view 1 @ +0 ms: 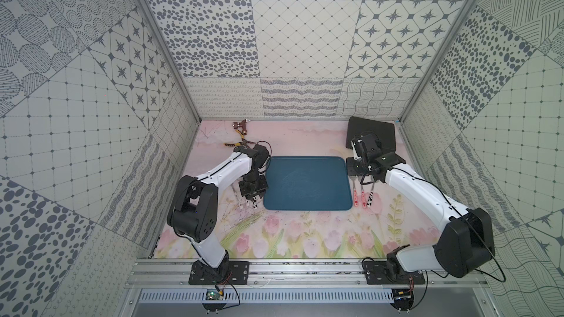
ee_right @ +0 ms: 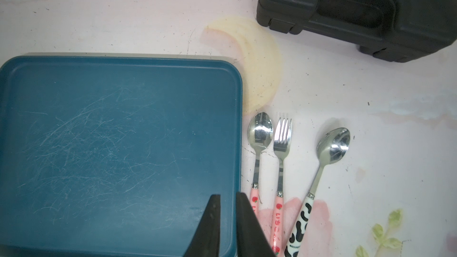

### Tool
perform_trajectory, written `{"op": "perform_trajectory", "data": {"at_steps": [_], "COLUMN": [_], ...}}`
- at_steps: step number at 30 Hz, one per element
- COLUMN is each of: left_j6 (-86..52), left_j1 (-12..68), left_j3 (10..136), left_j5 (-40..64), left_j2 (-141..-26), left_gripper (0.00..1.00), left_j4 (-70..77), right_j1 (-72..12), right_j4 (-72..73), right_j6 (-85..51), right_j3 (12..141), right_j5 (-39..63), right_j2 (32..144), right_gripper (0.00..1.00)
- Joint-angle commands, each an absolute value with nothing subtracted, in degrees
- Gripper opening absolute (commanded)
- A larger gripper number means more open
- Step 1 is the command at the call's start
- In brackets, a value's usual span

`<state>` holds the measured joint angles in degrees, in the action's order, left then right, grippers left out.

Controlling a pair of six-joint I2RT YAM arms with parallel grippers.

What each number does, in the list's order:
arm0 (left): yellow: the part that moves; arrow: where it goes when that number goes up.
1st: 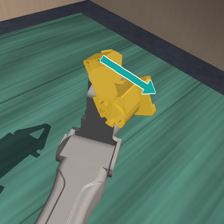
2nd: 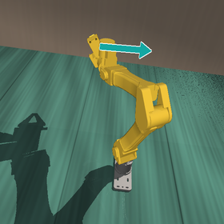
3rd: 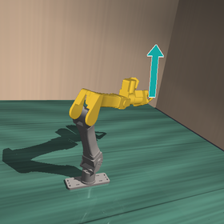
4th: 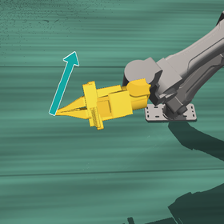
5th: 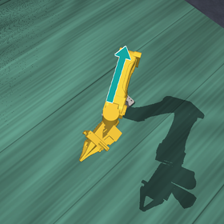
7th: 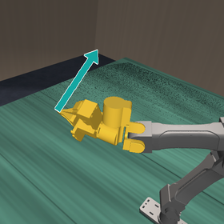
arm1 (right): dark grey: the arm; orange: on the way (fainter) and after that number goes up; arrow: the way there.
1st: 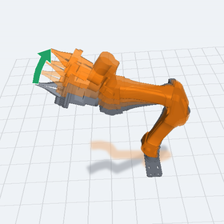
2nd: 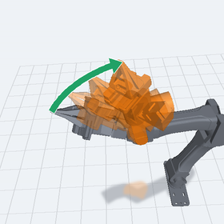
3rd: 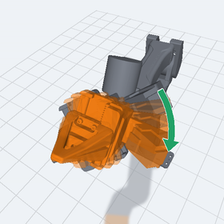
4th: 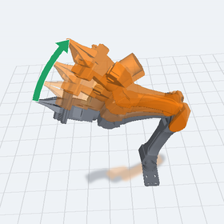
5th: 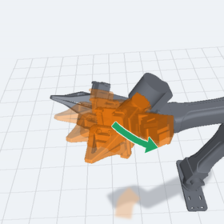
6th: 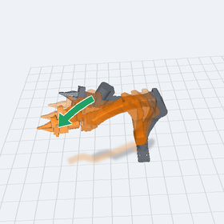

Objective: Set the spoon and fork side by side
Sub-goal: Pick up the fork at the center of the board.

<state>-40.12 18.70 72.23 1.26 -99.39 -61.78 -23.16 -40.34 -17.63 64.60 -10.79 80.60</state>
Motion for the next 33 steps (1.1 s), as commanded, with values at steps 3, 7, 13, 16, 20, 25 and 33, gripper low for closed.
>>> {"op": "perform_trajectory", "data": {"at_steps": [3,7,13,16,20,25,33], "left_j6": [-30.79,-28.01,-26.21,-25.76,-25.99,-25.43,-26.23], "left_j1": [14.33,13.8,13.43,13.19,13.13,13.19,14.15], "left_j3": [75.68,74.85,69.45,69.16,68.51,69.33,65.72], "left_j5": [4.01,3.64,2.74,1.85,2.1,1.28,-3.38], "left_j2": [-102.18,-103.5,-103.47,-105.16,-106.52,-108.69,-108.91], "left_gripper": [0.4,0.4,0.38,0.37,0.35,0.33,0.14], "left_j4": [-64.77,-61.76,-53.36,-52.62,-49.9,-49.39,-47.42], "right_j1": [-23.3,-23.25,-23.22,-23.25,-23.25,-23.23,-23.21], "right_j4": [-39.58,-39.6,-39.53,-39.63,-39.61,-39.51,-39.55], "right_j6": [-18.19,-18.11,-18.19,-18.27,-18.28,-18.53,-18.72], "right_j3": [63.42,63.85,63.99,63.91,63.92,63.91,63.74], "right_j5": [-10.81,-10.99,-11.1,-11.07,-11.16,-10.91,-11.2], "right_j2": [79.86,80.76,81.61,81.89,82.05,82.37,82.18], "right_gripper": [0.17,0.17,0.16,0.16,0.15,0.14,0.11]}}
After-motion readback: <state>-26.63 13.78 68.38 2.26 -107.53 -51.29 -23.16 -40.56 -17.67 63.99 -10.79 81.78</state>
